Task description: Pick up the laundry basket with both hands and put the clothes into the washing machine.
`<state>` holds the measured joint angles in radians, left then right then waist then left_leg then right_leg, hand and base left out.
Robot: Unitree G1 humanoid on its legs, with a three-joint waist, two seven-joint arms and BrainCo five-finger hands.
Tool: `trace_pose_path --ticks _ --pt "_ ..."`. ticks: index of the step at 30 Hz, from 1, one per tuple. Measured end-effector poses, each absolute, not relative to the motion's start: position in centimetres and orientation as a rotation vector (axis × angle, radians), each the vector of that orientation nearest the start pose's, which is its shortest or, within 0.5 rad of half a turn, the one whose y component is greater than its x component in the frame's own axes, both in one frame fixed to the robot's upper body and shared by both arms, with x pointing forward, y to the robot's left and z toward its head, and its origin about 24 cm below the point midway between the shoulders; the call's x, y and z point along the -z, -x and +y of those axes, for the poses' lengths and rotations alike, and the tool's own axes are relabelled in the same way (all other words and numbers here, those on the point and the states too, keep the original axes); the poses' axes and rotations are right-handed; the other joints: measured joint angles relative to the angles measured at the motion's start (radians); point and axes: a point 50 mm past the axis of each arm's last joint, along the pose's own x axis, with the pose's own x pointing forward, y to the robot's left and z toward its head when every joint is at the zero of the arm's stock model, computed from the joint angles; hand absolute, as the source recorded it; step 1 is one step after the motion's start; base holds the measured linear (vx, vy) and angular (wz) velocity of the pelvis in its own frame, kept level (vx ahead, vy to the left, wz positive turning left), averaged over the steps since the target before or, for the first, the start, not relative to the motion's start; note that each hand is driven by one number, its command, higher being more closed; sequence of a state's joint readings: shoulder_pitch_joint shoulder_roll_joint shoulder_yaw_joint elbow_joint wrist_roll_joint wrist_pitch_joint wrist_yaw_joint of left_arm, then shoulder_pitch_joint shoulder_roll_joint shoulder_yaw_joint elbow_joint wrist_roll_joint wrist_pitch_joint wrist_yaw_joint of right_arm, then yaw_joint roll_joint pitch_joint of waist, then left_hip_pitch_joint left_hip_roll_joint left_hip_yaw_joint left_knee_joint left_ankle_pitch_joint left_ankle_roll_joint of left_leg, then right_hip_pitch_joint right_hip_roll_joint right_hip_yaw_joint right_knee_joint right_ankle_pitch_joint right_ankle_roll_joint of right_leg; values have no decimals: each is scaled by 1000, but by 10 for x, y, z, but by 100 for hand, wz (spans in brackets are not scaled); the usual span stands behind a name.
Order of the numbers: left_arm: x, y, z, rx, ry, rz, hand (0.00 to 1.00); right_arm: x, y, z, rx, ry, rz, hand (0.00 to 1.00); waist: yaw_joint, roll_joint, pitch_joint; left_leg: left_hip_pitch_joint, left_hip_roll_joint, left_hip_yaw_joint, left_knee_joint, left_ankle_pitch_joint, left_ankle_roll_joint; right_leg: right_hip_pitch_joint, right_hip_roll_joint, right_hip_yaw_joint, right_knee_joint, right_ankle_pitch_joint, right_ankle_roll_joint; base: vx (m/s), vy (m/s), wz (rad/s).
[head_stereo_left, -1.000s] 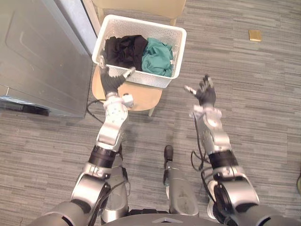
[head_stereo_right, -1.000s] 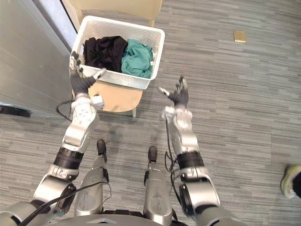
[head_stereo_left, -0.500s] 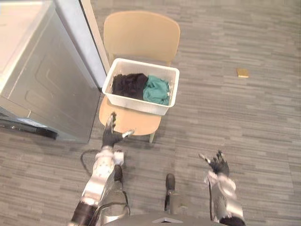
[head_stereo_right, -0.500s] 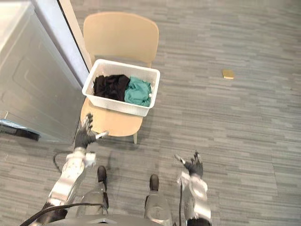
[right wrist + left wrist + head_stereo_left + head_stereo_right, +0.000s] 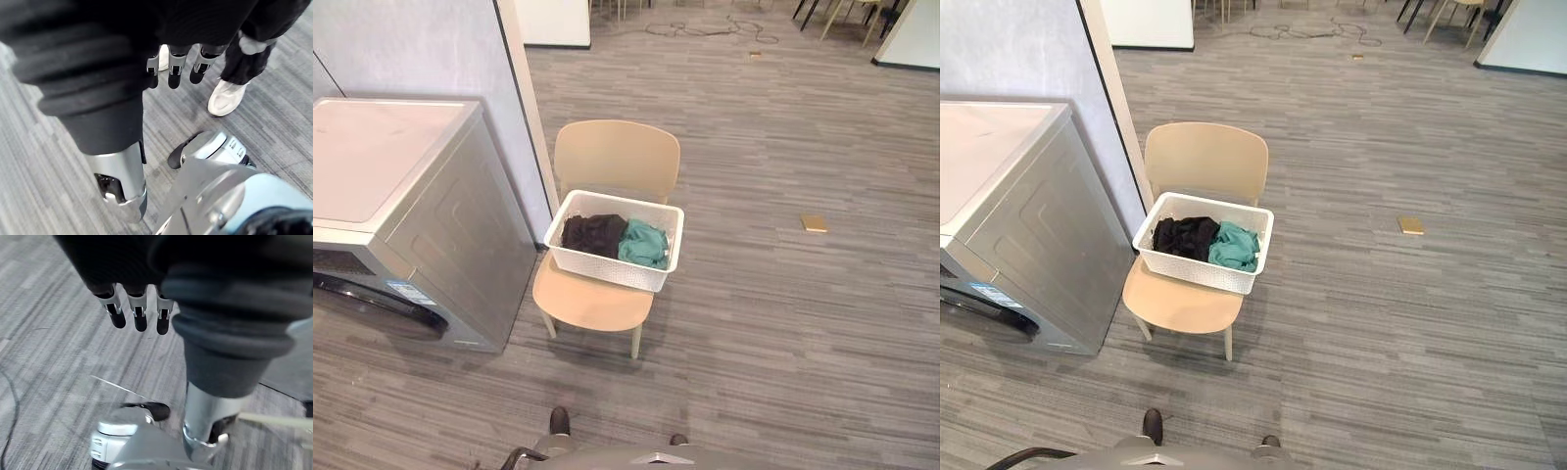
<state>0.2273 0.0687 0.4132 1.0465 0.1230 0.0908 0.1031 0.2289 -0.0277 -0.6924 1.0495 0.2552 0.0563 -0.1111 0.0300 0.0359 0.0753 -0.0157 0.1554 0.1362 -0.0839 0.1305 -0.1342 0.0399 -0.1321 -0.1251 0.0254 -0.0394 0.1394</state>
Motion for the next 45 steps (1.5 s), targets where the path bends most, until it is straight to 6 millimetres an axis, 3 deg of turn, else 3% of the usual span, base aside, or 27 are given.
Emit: trace_pose_path --ticks 3,9,10,17,22,24,26,27,30,31,32,33,34,36,37,38,39,41,42,44,45 --pt "168 -7 228 -524 21 1375 0 167 7 -238 987 -494 1224 0 1 -2 -17 -1 -6 -1 -1 -1 1 2 -6 -3 -3 0 0 -3 4 1" --pt "169 -17 223 -515 47 1353 0 171 -13 -230 903 -532 1222 0 -7 -11 -43 1 -9 -10 -1 -1 1 16 -9 -24 -11 0 -2 -2 1 6" --pt "170 -31 221 -483 37 1331 0 170 -41 -228 874 -563 1170 0 -24 -46 -33 54 -9 3 -1 -45 -10 64 -11 -24 -17 -24 0 0 0 0" --pt "170 -33 220 -480 37 1328 0 170 -42 -227 861 -556 1172 0 -26 -46 -33 55 -8 5 -1 -46 -10 64 -11 -24 -17 -24 -1 0 0 0" --pt "169 -41 218 -466 43 1306 0 168 -59 -220 718 -456 1161 0 -29 -55 -20 60 -6 5 -1 -46 -12 65 -11 -26 0 -34 1 -2 -2 3" --pt "168 -47 222 -457 26 1288 0 164 -72 -219 576 -348 1135 0 -32 -63 -9 47 -4 -22 1 -40 -13 58 -10 -53 34 -56 0 -28 -29 42" --pt "165 -62 226 -447 11 1235 0 160 -85 -215 432 -233 1118 0 -32 -69 0 -10 -12 -83 6 -14 -7 23 -20 -117 89 -87 1 -48 -38 97" --pt "161 -78 226 -452 19 1177 0 156 -97 -216 362 -158 1085 0 -27 -70 16 -47 -23 -134 6 13 0 11 -28 -174 120 -105 2 -55 -33 130" --pt "154 -98 228 -482 55 1084 0 148 -121 -221 318 -116 1020 0 -21 -88 86 -149 -76 -139 7 151 60 -17 -89 -321 187 -117 -7 -106 38 146" --pt "153 -99 230 -514 94 1071 0 148 -122 -224 344 -130 1013 0 -8 -109 100 -178 -85 -96 60 111 68 -13 -121 -363 180 -114 -8 -54 130 80" --pt "155 -91 231 -543 123 1089 0 148 -122 -225 354 -136 1015 0 -5 -110 101 -184 -74 -54 124 44 82 -4 -130 -369 180 -109 0 10 166 63" --pt "159 -75 233 -594 175 1124 0 149 -114 -230 380 -141 1026 0 -13 -117 103 -180 -41 9 223 -46 71 22 -162 -391 191 -105 5 60 110 50" --pt "162 -64 232 -630 220 1144 0 151 -108 -235 401 -141 1040 0 -23 -114 100 -170 -1 39 277 -89 66 37 -183 -409 199 -101 11 60 243 67" --pt "165 -53 228 -681 284 1162 0 153 -95 -242 424 -124 1085 0 -36 -96 92 -151 84 77 269 -89 47 52 -197 -435 197 -82 45 32 297 45" --pt "166 -47 227 -699 303 1180 0 156 -86 -242 440 -132 1112 0 -35 -77 82 -130 93 81 211 -102 -57 50 -211 -444 184 -63 76 50 263 32" --pt "165 -51 234 -699 296 1166 0 161 -83 -228 438 -187 1143 0 -33 -119 92 -125 44 84 174 -77 -36 54 -237 -457 155 -3 70 67 316 37" --pt "164 -51 238 -686 282 1165 0 165 -79 -216 436 -229 1162 0 -31 -127 87 -121 27 72 150 -67 -26 57 -239 -473 136 61 54 58 227 32" --pt "163 -55 240 -650 251 1161 0 166 -74 -212 456 -257 1169 0 -31 -127 88 -118 3 47 159 -76 -10 80 -251 -490 130 163 53 58 308 46" --pt "162 -60 237 -600 232 1155 0 166 -73 -213 456 -250 1172 0 -23 -111 95 -146 -10 21 265 -148 22 101 -281 -489 164 230 51 46 332 53" --pt "163 -61 234 -572 216 1159 0 166 -72 -215 442 -231 1175 0 -5 -105 83 -158 -39 8 343 -213 58 95 -335 -482 234 288 36 15 307 38" --pt "163 -59 232 -555 204 1169 0 165 -75 -216 422 -205 1171 0 1 -103 71 -156 -67 9 346 -233 75 72 -376 -475 285 341 -18 3 283 26"
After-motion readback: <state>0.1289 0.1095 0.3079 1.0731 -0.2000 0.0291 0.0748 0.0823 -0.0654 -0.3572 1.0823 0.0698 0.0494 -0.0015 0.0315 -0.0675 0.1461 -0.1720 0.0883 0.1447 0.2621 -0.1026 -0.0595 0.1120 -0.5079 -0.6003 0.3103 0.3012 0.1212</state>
